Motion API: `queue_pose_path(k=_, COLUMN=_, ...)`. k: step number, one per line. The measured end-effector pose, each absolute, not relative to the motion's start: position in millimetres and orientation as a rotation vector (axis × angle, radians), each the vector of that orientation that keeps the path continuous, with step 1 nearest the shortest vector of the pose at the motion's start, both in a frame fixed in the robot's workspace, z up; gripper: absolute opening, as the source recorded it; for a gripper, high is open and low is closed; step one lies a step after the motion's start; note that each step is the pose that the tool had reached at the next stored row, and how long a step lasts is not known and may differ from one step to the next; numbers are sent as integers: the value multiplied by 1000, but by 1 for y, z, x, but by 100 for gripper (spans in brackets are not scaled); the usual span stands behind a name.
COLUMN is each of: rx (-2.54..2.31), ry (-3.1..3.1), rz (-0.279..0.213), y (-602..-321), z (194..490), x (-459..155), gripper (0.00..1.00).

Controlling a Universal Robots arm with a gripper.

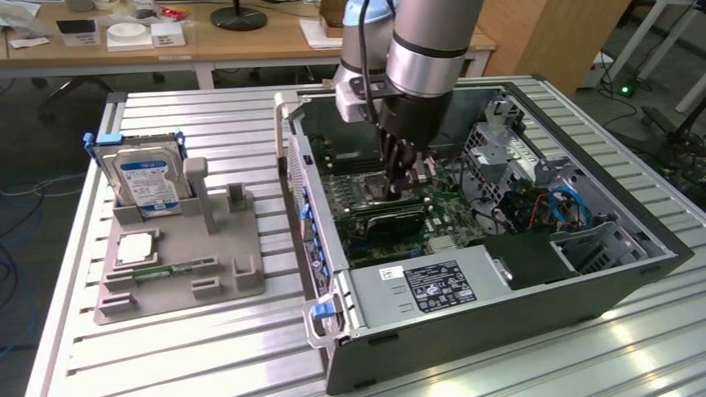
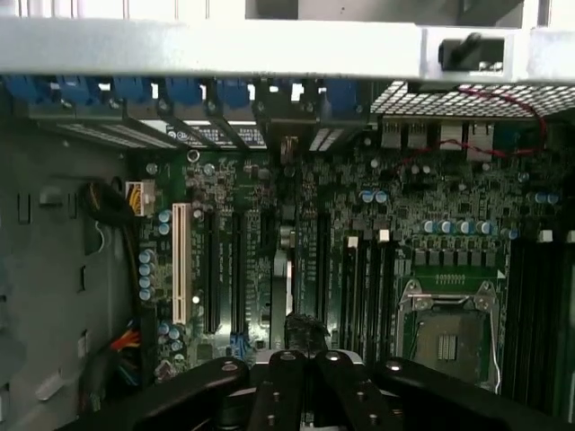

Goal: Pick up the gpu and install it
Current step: 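Press down on the gpu until it lock into place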

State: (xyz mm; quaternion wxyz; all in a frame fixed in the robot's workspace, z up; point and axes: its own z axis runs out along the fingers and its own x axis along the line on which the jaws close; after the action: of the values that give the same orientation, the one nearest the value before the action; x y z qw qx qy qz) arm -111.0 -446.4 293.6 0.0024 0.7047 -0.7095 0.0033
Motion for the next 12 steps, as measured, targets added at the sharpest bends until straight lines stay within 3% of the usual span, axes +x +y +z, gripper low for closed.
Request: queue_pose_path(k=12, rx=2210, ry=-2226, rz=10, y=-446, z=292, x=-108, gripper=11)
